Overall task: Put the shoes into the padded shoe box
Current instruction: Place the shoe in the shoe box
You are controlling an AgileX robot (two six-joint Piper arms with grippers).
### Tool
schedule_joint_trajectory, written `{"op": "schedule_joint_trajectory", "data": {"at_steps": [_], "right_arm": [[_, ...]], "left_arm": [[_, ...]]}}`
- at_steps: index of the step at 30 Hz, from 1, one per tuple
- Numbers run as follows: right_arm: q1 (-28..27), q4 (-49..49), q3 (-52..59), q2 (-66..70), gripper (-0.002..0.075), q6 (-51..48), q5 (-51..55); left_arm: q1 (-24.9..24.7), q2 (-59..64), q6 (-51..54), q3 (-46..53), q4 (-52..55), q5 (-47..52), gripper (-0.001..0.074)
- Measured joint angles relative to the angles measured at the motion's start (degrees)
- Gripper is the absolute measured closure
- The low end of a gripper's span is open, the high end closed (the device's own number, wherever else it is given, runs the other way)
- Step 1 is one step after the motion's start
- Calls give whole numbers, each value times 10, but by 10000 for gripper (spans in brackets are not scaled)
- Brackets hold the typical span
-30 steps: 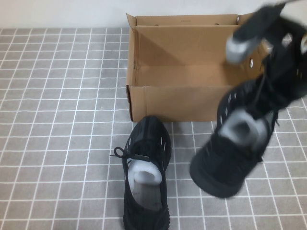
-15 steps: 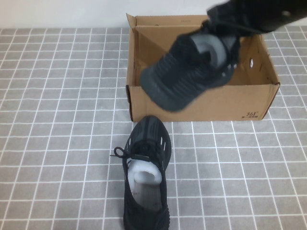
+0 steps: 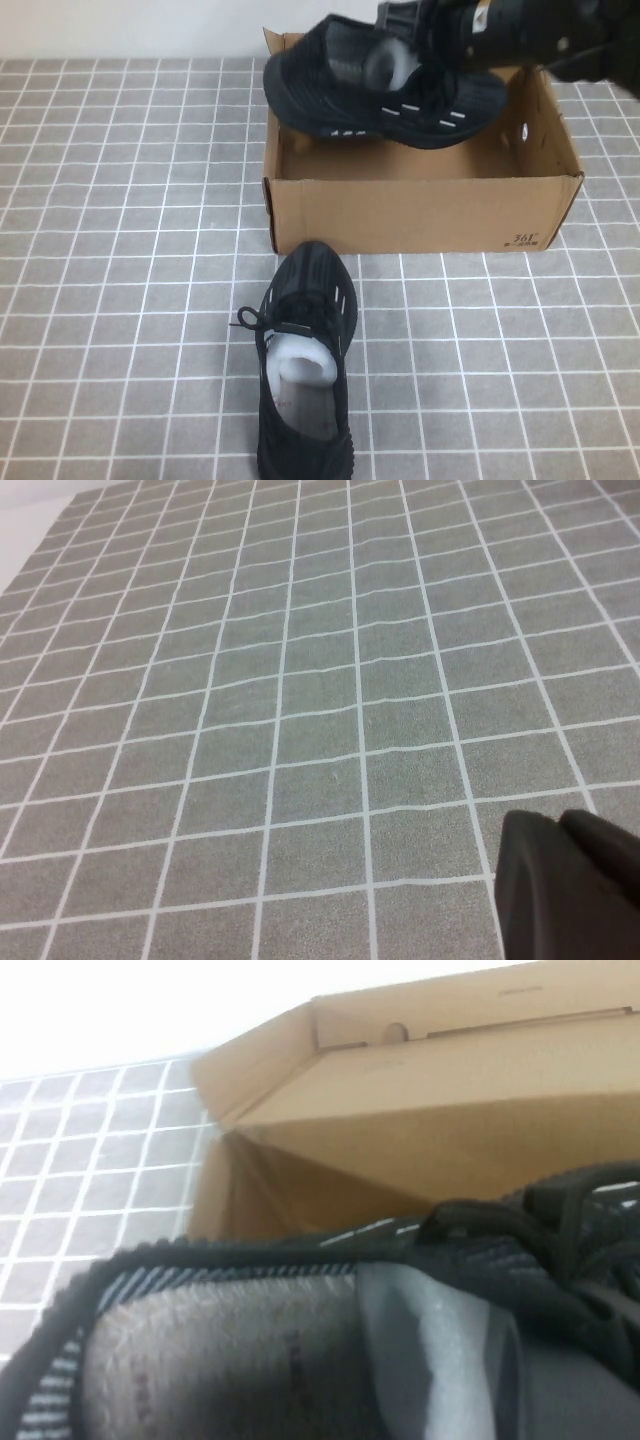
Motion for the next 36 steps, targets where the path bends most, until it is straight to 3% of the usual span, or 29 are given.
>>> {"op": "schedule_joint_trajectory", "data": {"at_steps": [16, 32, 36], "right_arm": [[-48, -50, -6, 95, 713, 21, -73], [-50, -57, -8, 175, 712, -24, -265], [-51, -58, -8, 178, 618, -58, -272]], "left_arm": [[0, 0, 0, 0, 0, 2, 735], [0, 0, 0, 0, 0, 2, 735], [0, 0, 0, 0, 0, 2, 735]]}}
